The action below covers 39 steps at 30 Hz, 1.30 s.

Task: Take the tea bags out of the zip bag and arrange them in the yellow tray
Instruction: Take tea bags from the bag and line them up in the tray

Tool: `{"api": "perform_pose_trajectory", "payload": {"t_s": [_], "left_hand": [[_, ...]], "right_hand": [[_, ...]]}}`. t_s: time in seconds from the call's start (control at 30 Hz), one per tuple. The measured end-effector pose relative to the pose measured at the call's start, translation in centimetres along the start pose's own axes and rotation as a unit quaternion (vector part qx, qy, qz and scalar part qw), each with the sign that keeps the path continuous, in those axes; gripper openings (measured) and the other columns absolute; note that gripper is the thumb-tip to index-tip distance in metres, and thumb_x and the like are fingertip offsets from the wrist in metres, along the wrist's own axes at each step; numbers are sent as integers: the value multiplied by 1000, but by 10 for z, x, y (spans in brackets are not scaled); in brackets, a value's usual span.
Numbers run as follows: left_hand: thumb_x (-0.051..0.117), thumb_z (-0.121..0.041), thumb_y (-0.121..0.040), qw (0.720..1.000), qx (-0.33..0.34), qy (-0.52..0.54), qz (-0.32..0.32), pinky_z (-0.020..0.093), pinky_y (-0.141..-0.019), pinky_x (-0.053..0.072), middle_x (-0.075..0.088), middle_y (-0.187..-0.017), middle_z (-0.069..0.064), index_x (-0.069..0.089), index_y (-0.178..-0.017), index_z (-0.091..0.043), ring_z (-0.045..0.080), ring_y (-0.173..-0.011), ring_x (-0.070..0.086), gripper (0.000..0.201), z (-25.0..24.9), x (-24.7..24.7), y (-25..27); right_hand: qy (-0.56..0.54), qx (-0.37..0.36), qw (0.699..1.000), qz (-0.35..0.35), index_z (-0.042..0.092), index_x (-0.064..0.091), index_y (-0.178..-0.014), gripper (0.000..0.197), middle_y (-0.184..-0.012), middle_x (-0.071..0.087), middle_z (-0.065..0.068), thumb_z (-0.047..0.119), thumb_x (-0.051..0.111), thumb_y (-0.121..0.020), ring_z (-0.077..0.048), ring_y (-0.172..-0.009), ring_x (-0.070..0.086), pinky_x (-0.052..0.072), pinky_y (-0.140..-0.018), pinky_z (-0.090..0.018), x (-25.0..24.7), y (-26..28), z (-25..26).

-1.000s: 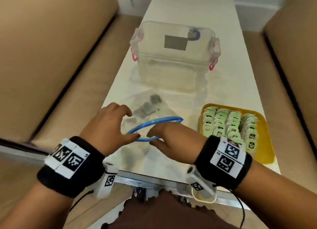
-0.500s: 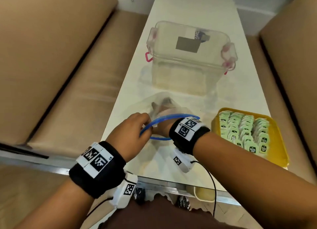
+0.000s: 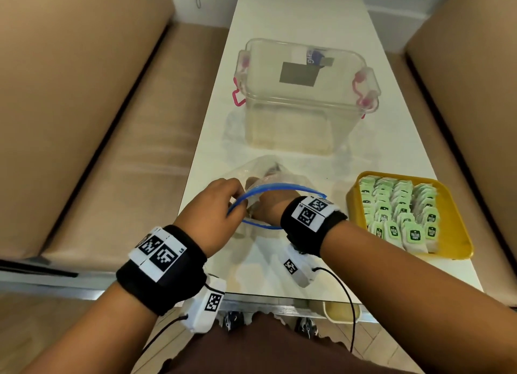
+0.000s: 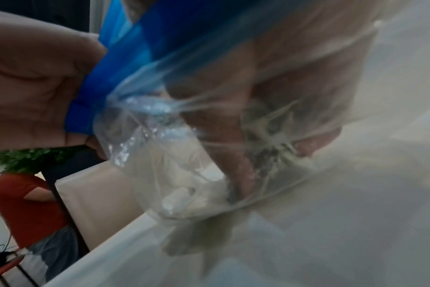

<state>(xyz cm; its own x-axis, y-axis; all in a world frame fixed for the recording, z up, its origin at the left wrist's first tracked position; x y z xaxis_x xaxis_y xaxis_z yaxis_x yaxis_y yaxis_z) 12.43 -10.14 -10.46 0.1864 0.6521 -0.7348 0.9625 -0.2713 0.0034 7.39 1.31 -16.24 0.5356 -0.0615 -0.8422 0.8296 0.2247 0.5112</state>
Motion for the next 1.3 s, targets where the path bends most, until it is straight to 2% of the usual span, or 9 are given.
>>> {"api": "perform_pose_trajectory", "payload": {"t_s": [0.23,0.4,0.63,0.77,0.87,1.03,1.17,1.23,1.3], "left_hand": [[54,-16,-89,999,10,-6,-30,28,-67,41,52,-86,-2,52,-85,-19,17,-77,52,5,-4,-6,-5],[54,-14,-89,998,1,-12,-54,26,-64,36,53,-85,0,51,-83,-15,18,-76,51,6,-5,-8,-8],[51,-15,-90,997,-19,-26,-70,26,-62,30,51,-84,1,48,-82,-13,18,-72,47,9,-15,-1,-12],[51,-17,-90,995,-36,-30,-85,30,-63,35,50,-84,1,49,-82,-12,21,-71,49,9,-21,2,-14],[52,-30,-89,996,-40,-68,-44,34,-63,41,51,-88,-3,51,-85,-20,21,-78,54,12,-31,11,-13],[22,-62,-77,993,-17,-104,-46,37,-80,41,57,-101,-6,59,-98,-27,21,-99,46,55,-61,15,-14],[19,-62,-88,988,34,113,-97,41,-79,46,63,-92,3,60,-97,-14,23,-89,56,64,-92,11,-24],[25,-62,-90,953,-18,298,-59,36,-70,52,68,-96,2,60,-100,-18,18,-86,64,58,-103,23,-31],[29,-61,-93,888,-96,450,-3,37,-68,54,71,-97,6,62,-97,-21,19,-84,68,53,-110,44,-38]], "right_hand": [[-52,-77,993,-66,18,57,-117,31,-100,58,3,6,50,-89,-18,-90,58,39,-71,-25,-16,36,0],[-103,-150,969,-166,16,62,-101,19,-93,66,0,8,55,-85,-20,-88,60,48,-73,-33,-30,68,-9],[-263,-183,909,-267,21,67,-101,26,-91,63,13,14,73,-77,1,-85,55,41,-71,-10,-57,110,-34],[-319,-174,895,-261,32,66,-100,31,-101,64,10,18,77,-75,-4,-93,60,46,-80,-17,-71,125,-49],[-348,-169,887,-252,31,67,-98,30,-101,65,8,17,79,-74,-8,-91,63,51,-83,-28,-84,134,-64],[-395,-188,868,-235,17,68,-99,27,-97,69,6,8,78,-75,-13,-89,66,53,-86,-39,-107,150,-84],[-383,-218,869,-224,14,68,-99,27,-93,70,2,8,78,-75,-18,-85,67,55,-83,-40,-118,157,-85],[-360,-212,879,-230,16,67,-99,27,-94,70,3,11,78,-74,-15,-85,66,55,-81,-37,-117,151,-83],[-311,-201,899,-234,22,67,-101,30,-96,67,3,20,79,-74,-11,-87,63,53,-80,-32,-111,140,-81]]}}
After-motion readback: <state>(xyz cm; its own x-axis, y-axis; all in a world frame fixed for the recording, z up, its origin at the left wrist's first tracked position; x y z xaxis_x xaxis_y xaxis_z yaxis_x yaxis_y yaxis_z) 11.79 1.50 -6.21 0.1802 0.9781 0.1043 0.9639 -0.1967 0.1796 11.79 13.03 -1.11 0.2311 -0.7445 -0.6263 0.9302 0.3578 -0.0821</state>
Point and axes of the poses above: each hand's wrist, its own y-axis away from the middle knuckle, its own x-axis out of the palm, z = x × y, the point moved 6 cm from there along -y, towards the middle knuckle
